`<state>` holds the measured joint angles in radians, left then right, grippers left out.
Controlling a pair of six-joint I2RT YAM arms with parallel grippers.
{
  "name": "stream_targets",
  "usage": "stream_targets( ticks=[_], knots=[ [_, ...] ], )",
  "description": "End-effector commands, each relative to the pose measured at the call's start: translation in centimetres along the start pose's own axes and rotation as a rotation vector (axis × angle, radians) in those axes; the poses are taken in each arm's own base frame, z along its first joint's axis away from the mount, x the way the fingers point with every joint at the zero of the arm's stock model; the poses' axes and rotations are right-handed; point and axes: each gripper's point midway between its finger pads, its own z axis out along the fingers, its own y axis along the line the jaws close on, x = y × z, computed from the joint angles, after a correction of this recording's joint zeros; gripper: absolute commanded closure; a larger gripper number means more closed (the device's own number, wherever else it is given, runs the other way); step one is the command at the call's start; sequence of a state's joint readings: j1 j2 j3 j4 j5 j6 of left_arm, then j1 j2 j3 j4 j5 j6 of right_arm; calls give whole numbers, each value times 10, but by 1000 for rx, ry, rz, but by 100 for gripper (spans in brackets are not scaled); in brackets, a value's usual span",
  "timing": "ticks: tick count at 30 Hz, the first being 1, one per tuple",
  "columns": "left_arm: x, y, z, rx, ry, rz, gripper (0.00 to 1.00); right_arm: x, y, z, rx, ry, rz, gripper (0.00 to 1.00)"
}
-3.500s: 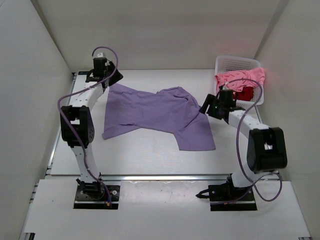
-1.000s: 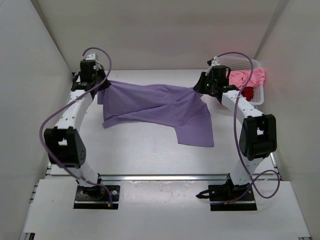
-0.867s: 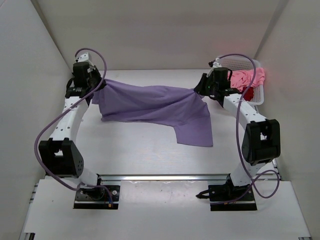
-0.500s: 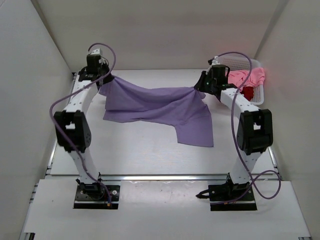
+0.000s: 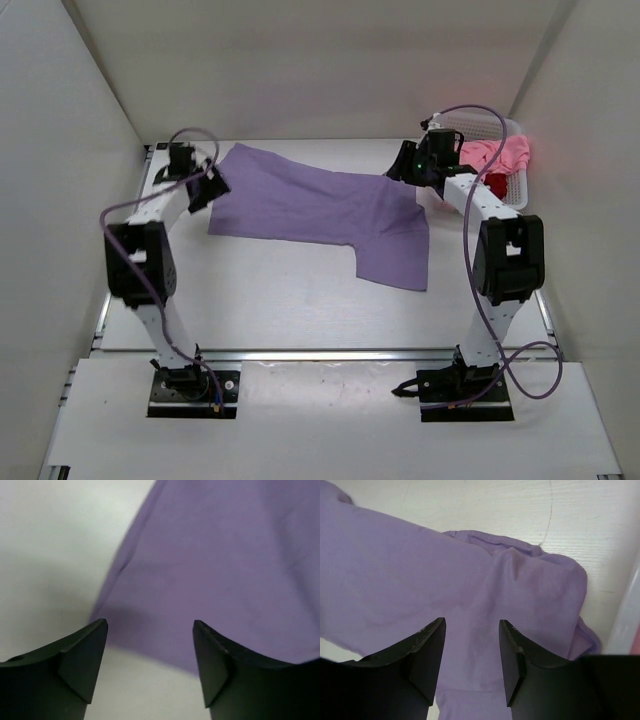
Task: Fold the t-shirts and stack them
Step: Flatten out the tshirt
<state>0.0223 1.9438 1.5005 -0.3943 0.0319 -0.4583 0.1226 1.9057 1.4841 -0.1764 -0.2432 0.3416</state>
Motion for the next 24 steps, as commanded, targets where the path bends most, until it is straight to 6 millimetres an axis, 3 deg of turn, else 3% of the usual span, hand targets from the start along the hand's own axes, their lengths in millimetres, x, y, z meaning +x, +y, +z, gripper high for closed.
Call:
stream_targets(
  ticks=[1, 2, 3, 4, 6, 11, 15, 19, 24],
  knots=[
    [-21, 20, -69, 76, -199, -146, 26, -40, 20, -29, -56, -134, -17, 56],
    [6, 35, -65, 47, -157, -178, 63, -41, 25, -30, -57, -136, -39, 56],
    [22, 45, -69, 35, -143, -211, 72, -35, 25, -26, -54, -120, -49, 57],
    [25, 52, -71, 28, -149, -237, 74, -38, 31, -28, -69, -119, -54, 57],
    [45, 66, -63, -4, -111, -285, 70, -36, 40, -27, -106, -108, -46, 57],
    [69, 79, -41, -25, -56, -378, 54, -31, 50, -31, -120, -110, -61, 57],
    [75, 71, -26, 13, -39, -432, 45, -40, 55, -37, -137, -135, -62, 57],
    [76, 62, -10, 46, -28, -492, 48, -40, 62, -40, -142, -139, -81, 57],
    [83, 57, 3, 35, -16, -494, 61, -32, 62, -39, -138, -126, -84, 57]
  ],
)
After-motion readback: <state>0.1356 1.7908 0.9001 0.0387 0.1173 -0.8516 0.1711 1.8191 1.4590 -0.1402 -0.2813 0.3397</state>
